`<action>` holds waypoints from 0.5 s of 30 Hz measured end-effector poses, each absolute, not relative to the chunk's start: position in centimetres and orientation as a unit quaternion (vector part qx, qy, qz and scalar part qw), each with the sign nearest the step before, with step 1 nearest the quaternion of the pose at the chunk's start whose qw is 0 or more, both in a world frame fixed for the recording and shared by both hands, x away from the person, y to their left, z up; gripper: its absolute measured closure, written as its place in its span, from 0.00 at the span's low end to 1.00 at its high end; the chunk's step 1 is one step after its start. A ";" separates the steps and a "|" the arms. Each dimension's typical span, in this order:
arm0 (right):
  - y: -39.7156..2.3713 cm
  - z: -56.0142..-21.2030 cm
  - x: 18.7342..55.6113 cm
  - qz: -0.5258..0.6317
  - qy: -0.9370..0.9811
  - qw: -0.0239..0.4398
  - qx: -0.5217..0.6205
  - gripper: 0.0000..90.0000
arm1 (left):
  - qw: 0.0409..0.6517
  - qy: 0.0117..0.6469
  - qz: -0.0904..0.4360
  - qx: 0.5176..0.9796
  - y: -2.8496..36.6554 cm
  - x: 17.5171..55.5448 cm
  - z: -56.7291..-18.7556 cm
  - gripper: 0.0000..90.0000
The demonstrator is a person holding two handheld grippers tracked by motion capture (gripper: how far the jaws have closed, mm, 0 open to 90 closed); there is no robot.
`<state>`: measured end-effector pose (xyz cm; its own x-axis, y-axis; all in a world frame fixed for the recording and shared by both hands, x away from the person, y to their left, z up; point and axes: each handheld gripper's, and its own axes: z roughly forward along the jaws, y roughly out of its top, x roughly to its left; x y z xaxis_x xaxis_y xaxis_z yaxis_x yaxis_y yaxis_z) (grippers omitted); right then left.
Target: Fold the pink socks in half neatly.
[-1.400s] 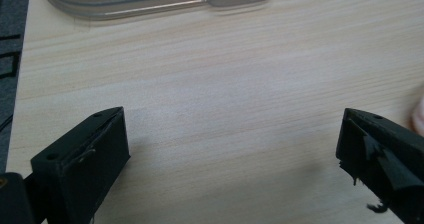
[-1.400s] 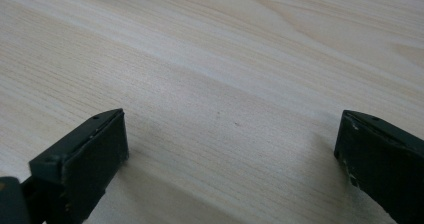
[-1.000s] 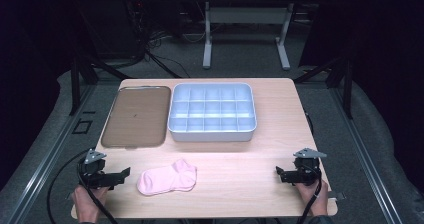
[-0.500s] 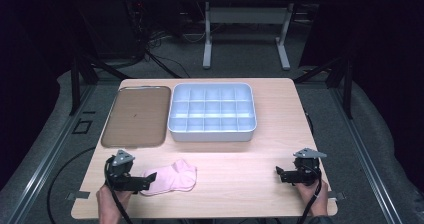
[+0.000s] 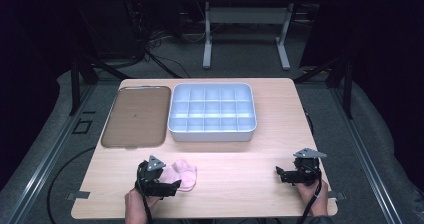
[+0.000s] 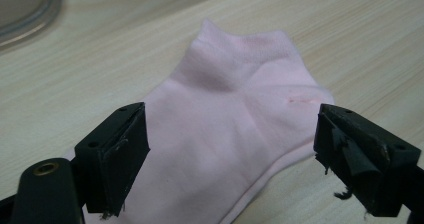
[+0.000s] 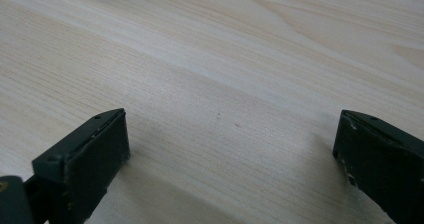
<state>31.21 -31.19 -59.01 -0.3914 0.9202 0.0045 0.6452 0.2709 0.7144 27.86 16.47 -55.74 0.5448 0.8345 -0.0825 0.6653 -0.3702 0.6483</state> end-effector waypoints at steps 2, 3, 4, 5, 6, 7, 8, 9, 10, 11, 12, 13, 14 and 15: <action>-31.2 -59.0 31.2 0.324 0.769 0.212 0.509 0.01 | 0.310 0.466 0.133 0.818 16.2 27.7 -56.1 0.21; -31.2 -59.0 31.2 0.324 0.769 0.211 0.508 0.01 | 0.306 0.463 0.136 0.820 16.2 27.8 -56.2 0.24; -31.2 -59.0 31.2 0.324 0.769 0.211 0.508 0.01 | 0.301 0.466 0.139 0.820 16.1 27.7 -56.4 0.26; -31.2 -59.0 31.2 0.324 0.769 0.211 0.508 0.01 | 0.301 0.468 0.139 0.820 16.1 27.7 -56.5 0.29; -31.2 -59.0 31.2 0.324 0.770 0.211 0.508 0.01 | 0.298 0.469 0.137 0.820 16.1 27.7 -56.6 0.31; -31.2 -59.0 31.2 0.324 0.769 0.211 0.508 0.01 | 0.295 0.468 0.139 0.821 16.1 27.6 -56.7 0.33; -31.2 -59.0 31.2 0.324 0.770 0.211 0.508 0.01 | 0.292 0.470 0.139 0.821 16.0 27.6 -56.8 0.36; -31.2 -59.0 31.2 0.324 0.769 0.211 0.508 0.01 | 0.286 0.469 0.141 0.824 16.0 27.6 -56.9 0.39; -31.2 -59.0 31.2 0.324 0.769 0.212 0.509 0.01 | 0.284 0.466 0.143 0.826 16.0 27.6 -56.9 0.40; -31.2 -59.0 31.2 0.325 0.769 0.211 0.509 0.01 | 0.281 0.465 0.145 0.827 15.9 27.5 -56.8 0.42; -31.2 -59.0 31.2 0.325 0.769 0.211 0.509 0.01 | 0.280 0.463 0.146 0.828 15.9 27.5 -56.8 0.43; -31.2 -59.0 31.2 0.325 0.769 0.211 0.509 0.01 | 0.279 0.464 0.147 0.828 15.9 27.5 -56.8 0.45; -31.2 -59.0 31.2 0.325 0.769 0.211 0.509 0.02 | 0.279 0.464 0.147 0.828 16.0 27.5 -56.8 0.47; -31.2 -59.0 31.2 0.325 0.768 0.212 0.509 0.02 | 0.279 0.463 0.145 0.829 16.1 27.5 -56.8 0.50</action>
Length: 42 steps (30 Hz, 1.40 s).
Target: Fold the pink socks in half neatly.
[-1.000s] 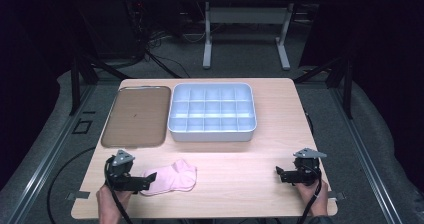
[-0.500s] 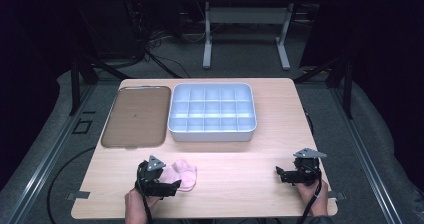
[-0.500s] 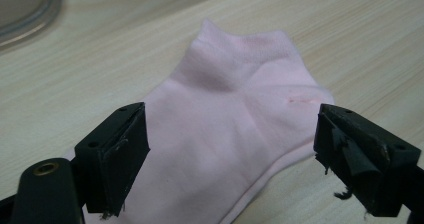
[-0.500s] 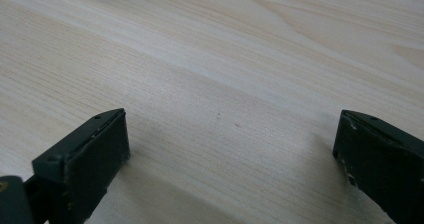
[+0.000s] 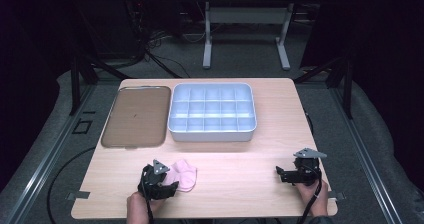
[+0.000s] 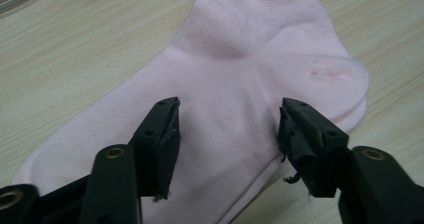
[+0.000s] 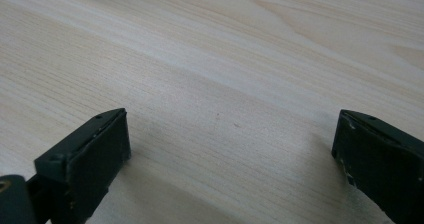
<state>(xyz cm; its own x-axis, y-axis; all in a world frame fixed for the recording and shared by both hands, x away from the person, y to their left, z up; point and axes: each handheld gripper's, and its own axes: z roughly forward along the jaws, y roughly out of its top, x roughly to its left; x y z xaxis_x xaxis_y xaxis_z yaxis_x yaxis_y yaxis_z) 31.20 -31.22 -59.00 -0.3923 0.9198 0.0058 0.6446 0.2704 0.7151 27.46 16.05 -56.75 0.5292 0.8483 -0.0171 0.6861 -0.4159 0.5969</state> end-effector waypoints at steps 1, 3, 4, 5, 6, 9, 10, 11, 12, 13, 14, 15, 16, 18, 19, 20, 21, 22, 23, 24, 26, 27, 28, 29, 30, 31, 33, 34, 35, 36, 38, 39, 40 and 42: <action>-31.2 -59.0 31.2 0.325 0.768 0.212 0.509 0.02 | 0.281 0.464 0.146 0.827 16.1 27.4 -56.8 0.52; -31.2 -59.0 31.2 0.325 0.768 0.213 0.509 0.02 | 0.282 0.461 0.145 0.829 16.2 27.3 -56.7 0.58; -31.2 -59.0 31.2 0.326 0.768 0.212 0.509 0.02 | 0.283 0.461 0.145 0.828 16.3 27.3 -56.7 0.61; -31.2 -59.0 31.2 0.326 0.768 0.212 0.509 0.02 | 0.284 0.460 0.145 0.829 16.3 27.3 -56.7 0.65; -31.2 -59.0 31.2 0.326 0.768 0.212 0.509 0.02 | 0.286 0.459 0.145 0.829 16.3 27.2 -56.7 0.70; -31.2 -59.0 31.2 0.326 0.767 0.213 0.509 0.02 | 0.296 0.458 0.144 0.826 16.5 27.1 -56.8 0.82; -31.2 -59.0 31.2 0.326 0.767 0.213 0.509 0.02 | 0.301 0.459 0.146 0.823 16.5 27.1 -56.9 0.85; -31.2 -59.0 31.2 0.326 0.767 0.213 0.510 0.02 | 0.303 0.459 0.145 0.822 16.6 27.0 -56.9 0.86; -31.2 -59.0 31.2 0.326 0.767 0.213 0.509 0.02 | 0.303 0.457 0.147 0.823 16.6 27.0 -56.9 0.88; -31.2 -59.0 31.2 0.326 0.767 0.213 0.510 0.02 | 0.306 0.454 0.146 0.824 16.6 26.9 -56.9 0.88; -31.2 -59.0 31.2 0.326 0.767 0.213 0.510 0.02 | 0.310 0.453 0.144 0.824 16.7 26.9 -56.9 0.89; -31.2 -59.0 31.2 0.326 0.767 0.213 0.510 0.02 | 0.315 0.454 0.140 0.822 16.8 26.9 -56.9 0.89; -31.2 -59.0 31.2 0.326 0.767 0.213 0.510 0.02 | 0.320 0.455 0.140 0.819 16.8 26.8 -56.9 0.89; -31.2 -59.0 31.2 0.328 0.765 0.215 0.511 0.02 | 0.330 0.452 0.137 0.818 17.0 26.7 -56.6 0.89; -31.2 -59.0 31.2 0.328 0.766 0.214 0.510 0.02 | 0.339 0.451 0.133 0.815 16.9 26.7 -56.4 0.89; -31.2 -59.0 31.2 0.328 0.765 0.214 0.511 0.02 | 0.343 0.449 0.134 0.814 16.8 26.6 -56.2 0.89; -31.2 -59.0 31.2 0.328 0.766 0.214 0.510 0.02 | 0.347 0.445 0.134 0.815 16.7 26.5 -55.9 0.89; -31.2 -59.0 31.2 0.328 0.765 0.215 0.511 0.02 | 0.351 0.442 0.133 0.814 16.5 26.5 -55.7 0.89; -31.2 -59.0 31.2 0.328 0.766 0.214 0.511 0.02 | 0.356 0.438 0.129 0.816 16.3 26.5 -55.3 0.89; -31.2 -59.0 31.2 0.327 0.766 0.215 0.511 0.03 | 0.357 0.433 0.130 0.817 16.1 26.5 -55.1 0.89; -31.2 -59.0 31.2 0.328 0.765 0.215 0.511 0.03 | 0.362 0.424 0.129 0.820 15.4 26.6 -54.6 0.89; -31.2 -59.0 31.2 0.327 0.765 0.215 0.511 0.03 | 0.363 0.418 0.128 0.822 14.9 26.7 -54.3 0.89; -31.2 -59.0 31.2 0.327 0.765 0.216 0.511 0.03 | 0.364 0.411 0.129 0.826 14.5 26.8 -54.1 0.89; -31.2 -59.0 31.2 0.327 0.765 0.216 0.511 0.03 | 0.369 0.407 0.129 0.825 14.1 26.9 -53.9 0.89; -31.2 -59.0 31.2 0.328 0.765 0.215 0.511 0.03 | 0.368 0.402 0.127 0.828 13.8 27.0 -53.7 0.89; -31.2 -59.0 31.2 0.328 0.765 0.215 0.511 0.03 | 0.374 0.396 0.127 0.829 13.2 27.1 -53.6 0.89; -31.2 -59.0 31.2 0.328 0.765 0.215 0.511 0.03 | 0.376 0.385 0.127 0.834 12.3 27.3 -53.3 0.89; -31.2 -59.0 31.2 0.328 0.765 0.215 0.511 0.03 | 0.378 0.379 0.126 0.835 11.7 27.5 -53.3 0.89; -31.2 -59.0 31.2 0.328 0.765 0.215 0.511 0.03 | 0.379 0.375 0.123 0.837 11.1 27.6 -53.3 0.89; -31.2 -59.0 31.2 0.328 0.765 0.216 0.511 0.03 | 0.379 0.368 0.122 0.840 10.6 27.8 -53.3 0.89; -31.3 -59.0 31.2 0.328 0.765 0.216 0.511 0.03 | 0.379 0.358 0.119 0.845 9.5 28.1 -53.4 0.89; -31.2 -59.0 31.2 0.328 0.765 0.216 0.511 0.03 | 0.379 0.353 0.117 0.847 8.9 28.3 -53.5 0.89; -31.3 -59.0 31.2 0.328 0.765 0.216 0.511 0.03 | 0.378 0.348 0.113 0.851 8.4 28.4 -53.6 0.89; -31.3 -59.0 31.2 0.328 0.765 0.215 0.511 0.03 | 0.377 0.338 0.109 0.855 7.3 28.7 -53.8 0.89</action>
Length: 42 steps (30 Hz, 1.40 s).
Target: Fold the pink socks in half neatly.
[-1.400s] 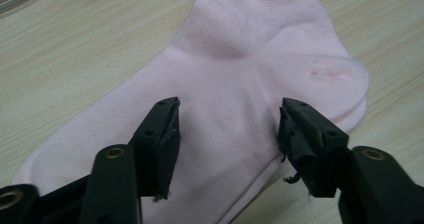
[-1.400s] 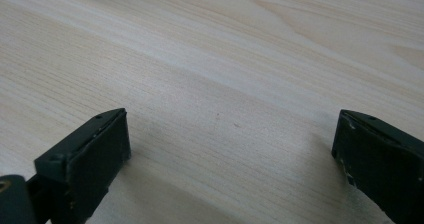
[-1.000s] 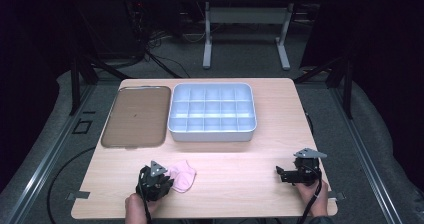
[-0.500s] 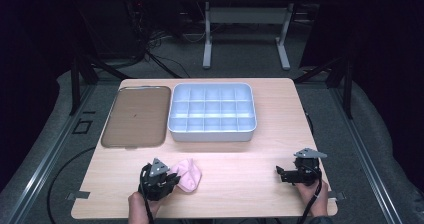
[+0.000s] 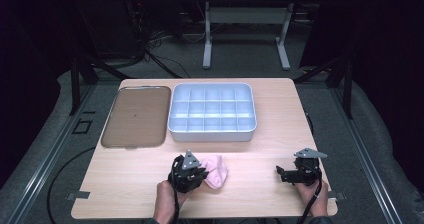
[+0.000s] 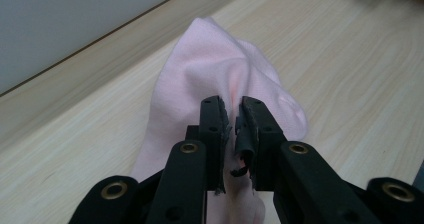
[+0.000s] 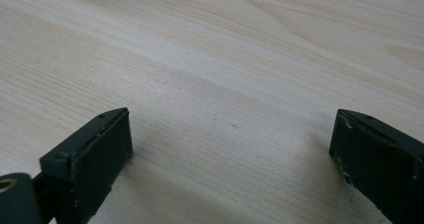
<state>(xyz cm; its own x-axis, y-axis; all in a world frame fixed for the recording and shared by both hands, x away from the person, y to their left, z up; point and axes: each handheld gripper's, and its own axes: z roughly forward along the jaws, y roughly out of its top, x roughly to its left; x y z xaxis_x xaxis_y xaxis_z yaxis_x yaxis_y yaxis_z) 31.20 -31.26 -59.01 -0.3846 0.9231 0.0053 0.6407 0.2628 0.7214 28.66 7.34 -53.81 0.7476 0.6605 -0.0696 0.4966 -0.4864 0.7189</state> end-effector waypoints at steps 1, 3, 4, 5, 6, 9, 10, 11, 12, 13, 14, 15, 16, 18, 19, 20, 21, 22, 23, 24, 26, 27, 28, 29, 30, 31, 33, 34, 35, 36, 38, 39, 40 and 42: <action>-31.3 -59.0 31.2 0.328 0.765 0.216 0.511 0.03 | 0.376 0.333 0.104 0.858 6.7 28.8 -54.0 0.89; -31.3 -59.0 31.2 0.328 0.765 0.216 0.511 0.03 | 0.374 0.323 0.099 0.864 5.8 28.9 -54.4 0.89; -31.3 -59.0 31.2 0.328 0.765 0.216 0.511 0.03 | 0.371 0.319 0.095 0.867 5.3 29.0 -54.5 0.89; -31.3 -59.0 31.2 0.327 0.765 0.215 0.511 0.03 | 0.371 0.316 0.092 0.868 4.9 29.1 -54.8 0.89; -31.3 -59.0 31.2 0.328 0.765 0.216 0.511 0.03 | 0.368 0.311 0.089 0.872 4.5 29.2 -54.9 0.89; -31.3 -59.0 31.2 0.328 0.764 0.217 0.511 0.03 | 0.364 0.306 0.076 0.876 3.4 29.6 -55.7 0.89; -31.2 -59.0 31.2 0.328 0.764 0.217 0.511 0.03 | 0.363 0.305 0.074 0.877 3.1 29.7 -55.9 0.89; -31.2 -59.0 31.2 0.328 0.764 0.218 0.512 0.04 | 0.362 0.302 0.072 0.879 2.8 29.9 -56.2 0.89; -31.3 -59.0 31.2 0.327 0.764 0.218 0.511 0.04 | 0.361 0.302 0.070 0.880 2.6 30.0 -56.3 0.88; -31.2 -59.0 31.2 0.328 0.763 0.218 0.512 0.04 | 0.364 0.304 0.066 0.878 2.4 30.1 -56.6 0.87; -31.2 -59.0 31.2 0.327 0.764 0.218 0.512 0.04 | 0.365 0.303 0.064 0.878 2.3 30.2 -56.7 0.85; -31.2 -59.0 31.2 0.327 0.764 0.218 0.511 0.04 | 0.371 0.304 0.061 0.876 2.3 30.3 -56.7 0.80; -31.2 -59.0 31.2 0.328 0.763 0.219 0.512 0.04 | 0.378 0.303 0.053 0.873 2.5 30.4 -56.6 0.70; -31.2 -59.0 31.2 0.327 0.764 0.218 0.511 0.04 | 0.393 0.306 0.056 0.865 2.9 30.3 -56.3 0.59; -31.3 -59.0 31.2 0.326 0.765 0.218 0.511 0.04 | 0.397 0.312 0.062 0.861 3.4 30.2 -55.8 0.54; -31.2 -59.0 31.2 0.327 0.763 0.219 0.512 0.04 | 0.406 0.316 0.062 0.855 3.9 30.2 -55.6 0.49; -31.2 -59.0 31.2 0.327 0.763 0.219 0.512 0.04 | 0.408 0.322 0.069 0.852 4.5 30.2 -55.2 0.49; -31.2 -59.0 31.2 0.326 0.765 0.218 0.511 0.04 | 0.411 0.331 0.074 0.846 5.1 30.2 -54.9 0.48; -31.2 -59.0 31.2 0.328 0.763 0.219 0.512 0.04 | 0.412 0.340 0.077 0.842 5.8 30.3 -54.5 0.45; -31.2 -59.0 31.2 0.329 0.763 0.219 0.512 0.04 | 0.411 0.350 0.082 0.838 6.5 30.3 -54.3 0.45; -31.2 -59.0 31.2 0.328 0.763 0.218 0.513 0.04 | 0.405 0.368 0.091 0.832 8.0 30.4 -53.9 0.44; -31.2 -59.0 31.2 0.327 0.763 0.218 0.513 0.04 | 0.399 0.378 0.094 0.830 8.5 30.4 -53.9 0.44; -31.2 -59.0 31.2 0.328 0.763 0.218 0.513 0.04 | 0.400 0.386 0.095 0.826 9.1 30.5 -54.0 0.44; -31.2 -59.0 31.2 0.328 0.763 0.219 0.513 0.04 | 0.396 0.393 0.096 0.825 9.5 30.5 -54.1 0.46; -31.2 -59.0 31.2 0.327 0.762 0.219 0.514 0.04 | 0.389 0.397 0.099 0.825 9.8 30.5 -54.2 0.47; -31.3 -59.0 31.2 0.326 0.764 0.218 0.513 0.04 | 0.388 0.405 0.098 0.822 10.0 30.3 -54.5 0.49; -31.3 -59.0 31.1 0.326 0.762 0.220 0.515 0.05 | 0.377 0.408 0.106 0.825 10.3 30.0 -54.8 0.54; -31.2 -59.0 31.1 0.328 0.758 0.223 0.517 0.05 | 0.376 0.408 0.102 0.826 10.4 29.8 -55.0 0.56; -31.3 -59.0 31.1 0.328 0.759 0.222 0.517 0.06 | 0.376 0.409 0.103 0.825 10.5 29.6 -55.1 0.58; -31.3 -59.0 31.1 0.328 0.759 0.222 0.517 0.06 | 0.375 0.410 0.102 0.825 10.5 29.5 -55.3 0.60; -31.3 -59.0 31.1 0.327 0.760 0.222 0.516 0.06 | 0.375 0.412 0.097 0.825 10.6 29.3 -55.6 0.62; -31.3 -58.9 31.1 0.325 0.761 0.222 0.515 0.07 | 0.373 0.412 0.096 0.826 10.7 29.2 -55.8 0.63; -31.3 -58.9 31.1 0.325 0.762 0.222 0.514 0.07 | 0.369 0.412 0.099 0.827 10.7 29.1 -56.0 0.63; -31.3 -58.9 31.0 0.327 0.764 0.220 0.510 0.09 | 0.365 0.416 0.102 0.827 10.6 28.9 -56.4 0.63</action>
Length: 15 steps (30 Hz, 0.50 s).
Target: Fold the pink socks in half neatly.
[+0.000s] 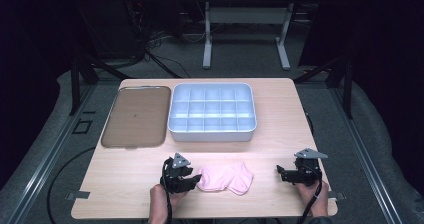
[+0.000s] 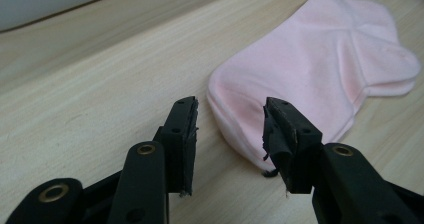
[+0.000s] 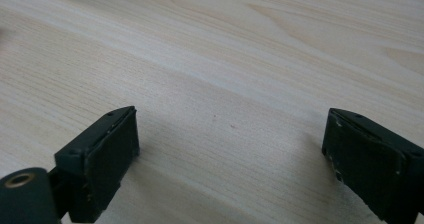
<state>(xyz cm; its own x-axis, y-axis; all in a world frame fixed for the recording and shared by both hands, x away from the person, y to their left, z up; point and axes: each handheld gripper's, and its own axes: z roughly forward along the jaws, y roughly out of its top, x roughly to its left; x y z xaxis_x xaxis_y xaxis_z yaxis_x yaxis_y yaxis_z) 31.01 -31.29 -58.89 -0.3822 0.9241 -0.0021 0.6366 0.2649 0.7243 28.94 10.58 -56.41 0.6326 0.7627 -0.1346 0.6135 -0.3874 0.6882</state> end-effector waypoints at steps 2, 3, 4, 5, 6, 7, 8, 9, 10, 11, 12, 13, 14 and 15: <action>-31.2 -58.9 31.0 0.330 0.762 0.220 0.512 0.10 | 0.365 0.415 0.100 0.827 10.6 28.8 -56.8 0.65; -31.2 -58.9 31.0 0.332 0.762 0.221 0.511 0.10 | 0.368 0.412 0.099 0.828 10.7 28.7 -56.9 0.67; -31.2 -58.9 30.9 0.330 0.764 0.222 0.508 0.12 | 0.370 0.412 0.101 0.826 10.6 28.7 -57.1 0.69; -31.2 -58.9 30.9 0.330 0.765 0.222 0.506 0.12 | 0.372 0.410 0.099 0.827 10.7 28.6 -57.2 0.71; -31.2 -58.9 30.9 0.333 0.766 0.221 0.504 0.14 | 0.374 0.410 0.098 0.826 10.7 28.6 -57.3 0.74; -31.2 -58.9 30.9 0.334 0.766 0.220 0.503 0.15 | 0.375 0.407 0.099 0.827 10.7 28.6 -57.4 0.76; -31.2 -58.9 30.9 0.336 0.766 0.220 0.502 0.15 | 0.377 0.409 0.102 0.825 10.7 28.5 -57.6 0.78; -31.2 -58.9 30.8 0.336 0.766 0.220 0.502 0.15 | 0.379 0.408 0.102 0.825 10.7 28.4 -57.7 0.81; -31.2 -58.9 30.9 0.337 0.766 0.219 0.502 0.16 | 0.380 0.405 0.101 0.826 10.7 28.4 -57.8 0.83; -31.2 -58.9 30.9 0.337 0.766 0.219 0.502 0.16 | 0.379 0.405 0.105 0.826 10.7 28.4 -57.9 0.85; -31.2 -58.9 30.8 0.337 0.766 0.219 0.502 0.16 | 0.383 0.404 0.103 0.824 10.7 28.4 -58.0 0.86; -31.2 -58.9 30.8 0.340 0.764 0.220 0.502 0.17 | 0.387 0.403 0.103 0.823 10.8 28.3 -58.1 0.88; -31.2 -58.9 30.8 0.339 0.766 0.220 0.500 0.18 | 0.390 0.404 0.103 0.821 10.8 28.3 -58.2 0.89; -31.2 -58.8 30.8 0.339 0.768 0.217 0.499 0.18 | 0.394 0.405 0.103 0.819 10.9 28.3 -58.3 0.90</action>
<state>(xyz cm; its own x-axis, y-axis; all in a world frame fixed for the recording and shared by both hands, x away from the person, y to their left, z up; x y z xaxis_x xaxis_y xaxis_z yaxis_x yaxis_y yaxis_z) 30.75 -31.23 -58.82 -0.4084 0.9128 0.0046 0.6190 0.2732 0.7364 28.32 10.87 -58.25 0.6501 0.7448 -0.1503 0.5826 -0.3617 0.7278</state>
